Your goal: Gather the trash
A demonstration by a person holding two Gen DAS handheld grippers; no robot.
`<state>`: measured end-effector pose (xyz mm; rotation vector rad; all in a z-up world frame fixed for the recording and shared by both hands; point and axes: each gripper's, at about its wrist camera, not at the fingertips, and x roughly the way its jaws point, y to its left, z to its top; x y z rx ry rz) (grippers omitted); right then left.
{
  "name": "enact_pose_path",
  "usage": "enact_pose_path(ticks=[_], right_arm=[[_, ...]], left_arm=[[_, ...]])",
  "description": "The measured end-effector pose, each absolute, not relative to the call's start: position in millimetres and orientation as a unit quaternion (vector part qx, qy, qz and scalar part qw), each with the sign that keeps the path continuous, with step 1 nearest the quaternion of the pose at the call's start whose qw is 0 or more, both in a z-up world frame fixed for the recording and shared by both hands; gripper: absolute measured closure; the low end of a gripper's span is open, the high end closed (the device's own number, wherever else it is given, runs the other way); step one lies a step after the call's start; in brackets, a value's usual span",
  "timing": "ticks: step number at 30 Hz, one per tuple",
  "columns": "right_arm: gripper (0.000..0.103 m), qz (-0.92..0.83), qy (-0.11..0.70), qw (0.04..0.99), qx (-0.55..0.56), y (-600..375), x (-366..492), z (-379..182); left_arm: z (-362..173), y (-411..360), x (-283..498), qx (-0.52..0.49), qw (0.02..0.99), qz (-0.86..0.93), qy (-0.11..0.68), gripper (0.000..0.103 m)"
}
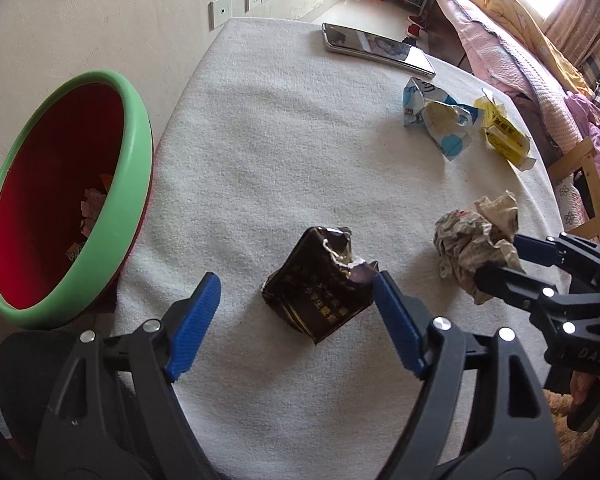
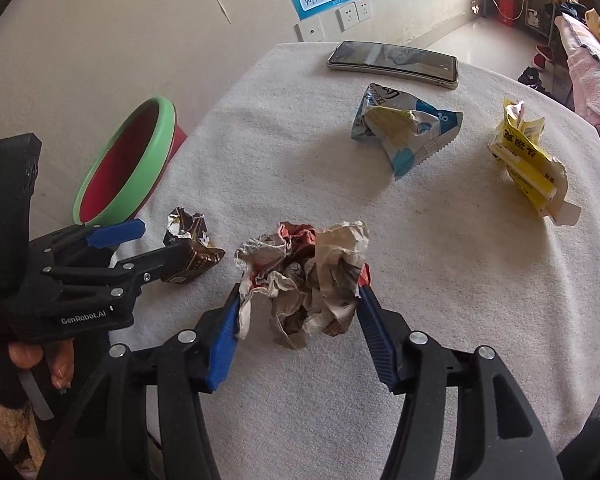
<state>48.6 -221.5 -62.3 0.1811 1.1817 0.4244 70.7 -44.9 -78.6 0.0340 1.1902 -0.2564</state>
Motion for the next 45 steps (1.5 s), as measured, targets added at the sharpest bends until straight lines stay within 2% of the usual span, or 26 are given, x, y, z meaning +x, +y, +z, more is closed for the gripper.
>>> enact_pose_path(ticks=[8, 12, 17, 26, 28, 29, 45], right_arm=[[0.043, 0.197, 0.555, 0.801, 0.112, -222, 61, -67], [0.062, 0.202, 0.547, 0.804, 0.114, -221, 62, -66], [0.068, 0.200, 0.537, 0.811, 0.112, -222, 60, -62], [0.068, 0.199, 0.525, 0.819, 0.121, -223, 58, -55], [0.068, 0.200, 0.525, 0.818, 0.121, -223, 57, -56], [0.068, 0.200, 0.525, 0.818, 0.121, -222, 57, -55], [0.067, 0.215, 0.514, 0.822, 0.119, -215, 51, -40]], left_arm=[[-81, -50, 71, 0.020, 0.816, -0.131, 0.563, 0.027], [-84, -54, 70, 0.021, 0.814, -0.138, 0.564, 0.030], [-85, -58, 67, 0.018, 0.809, -0.156, 0.566, 0.040], [-90, -55, 68, 0.006, 0.800, -0.158, 0.578, 0.037], [-91, -58, 68, 0.014, 0.800, -0.155, 0.579, 0.044], [-92, -58, 67, 0.016, 0.799, -0.156, 0.580, 0.050], [-64, -33, 67, -0.022, 0.840, -0.109, 0.531, 0.051]])
